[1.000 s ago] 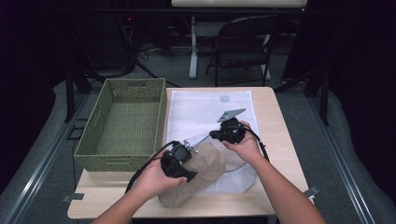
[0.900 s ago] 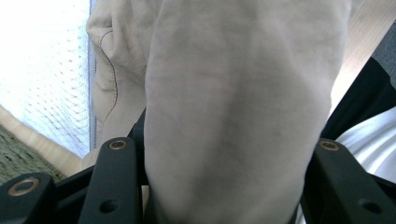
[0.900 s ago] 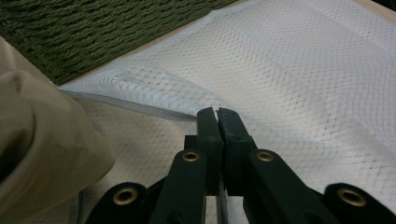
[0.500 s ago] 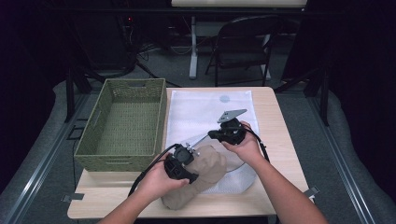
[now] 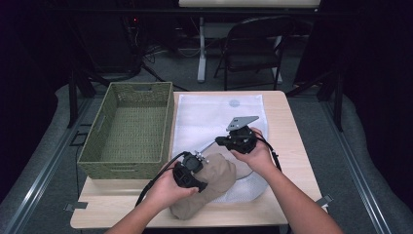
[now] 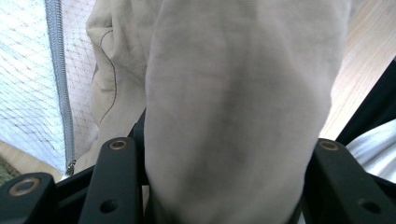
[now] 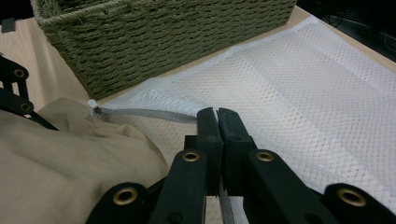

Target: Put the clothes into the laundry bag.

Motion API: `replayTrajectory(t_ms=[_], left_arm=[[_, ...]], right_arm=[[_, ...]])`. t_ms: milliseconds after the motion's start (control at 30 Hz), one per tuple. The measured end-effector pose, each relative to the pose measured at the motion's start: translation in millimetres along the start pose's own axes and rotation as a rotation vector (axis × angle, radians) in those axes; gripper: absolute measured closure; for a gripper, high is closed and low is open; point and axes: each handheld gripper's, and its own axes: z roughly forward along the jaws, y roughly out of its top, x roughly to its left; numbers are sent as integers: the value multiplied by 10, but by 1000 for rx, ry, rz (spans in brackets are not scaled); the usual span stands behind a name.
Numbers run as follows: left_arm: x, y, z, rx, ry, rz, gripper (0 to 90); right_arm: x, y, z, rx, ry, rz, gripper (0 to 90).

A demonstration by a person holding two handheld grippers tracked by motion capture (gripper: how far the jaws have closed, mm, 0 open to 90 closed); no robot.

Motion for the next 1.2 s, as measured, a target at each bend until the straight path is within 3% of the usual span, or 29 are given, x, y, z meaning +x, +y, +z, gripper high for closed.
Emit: replayTrajectory(t_ms=[1200], left_arm=[[98, 19, 158, 28, -13, -59, 496]], right_arm=[[157, 148, -245, -61, -24, -69, 881]])
